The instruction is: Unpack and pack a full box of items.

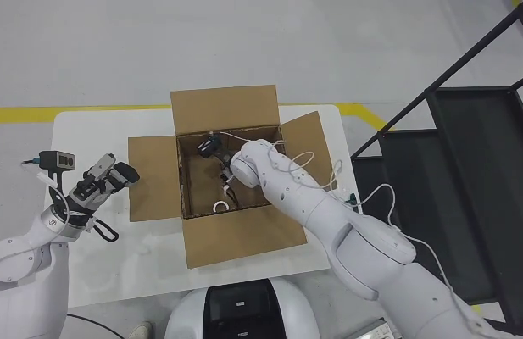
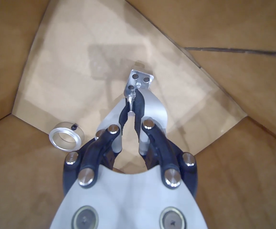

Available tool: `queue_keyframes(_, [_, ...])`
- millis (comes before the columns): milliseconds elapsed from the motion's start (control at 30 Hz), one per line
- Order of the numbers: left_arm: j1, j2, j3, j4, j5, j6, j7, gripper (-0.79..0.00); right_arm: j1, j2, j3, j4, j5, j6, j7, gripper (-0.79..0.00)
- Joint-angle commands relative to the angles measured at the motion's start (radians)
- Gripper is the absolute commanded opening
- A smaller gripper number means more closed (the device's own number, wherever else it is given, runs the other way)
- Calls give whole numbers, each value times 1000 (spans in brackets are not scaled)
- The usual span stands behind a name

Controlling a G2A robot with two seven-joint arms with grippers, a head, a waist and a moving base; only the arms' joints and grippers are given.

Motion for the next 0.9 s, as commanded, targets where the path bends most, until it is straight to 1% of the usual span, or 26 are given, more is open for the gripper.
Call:
queue_keyframes(0, [0, 0, 0, 0, 0, 0, 0, 0, -16, 12, 13, -40, -16, 3, 0, -785])
queue_keyframes(100, [0, 0, 0, 0, 0, 0, 0, 0, -55, 40, 43, -126, -50, 17, 8, -785])
queue_keyframes(200, [0, 0, 0, 0, 0, 0, 0, 0, -119, 81, 92, -256, -95, 36, 39, -785])
queue_keyframes(333, [0, 0, 0, 0, 0, 0, 0, 0, -251, 148, 192, -509, -185, 60, 103, -785])
queue_keyframes(400, [0, 0, 0, 0, 0, 0, 0, 0, -337, 182, 255, -658, -226, 49, 133, -785])
queue_keyframes(500, [0, 0, 0, 0, 0, 0, 0, 0, -471, 225, 354, -868, -255, -5, 156, -785])
queue_keyframes(633, [0, 0, 0, 0, 0, 0, 0, 0, -616, 262, 461, -1081, -253, -91, 152, -785])
queue_keyframes(733, [0, 0, 0, 0, 0, 0, 0, 0, -709, 283, 537, -1200, -212, -164, 120, -785])
queue_keyframes(867, [0, 0, 0, 0, 0, 0, 0, 0, -827, 305, 643, -1307, -156, -243, 43, -785])
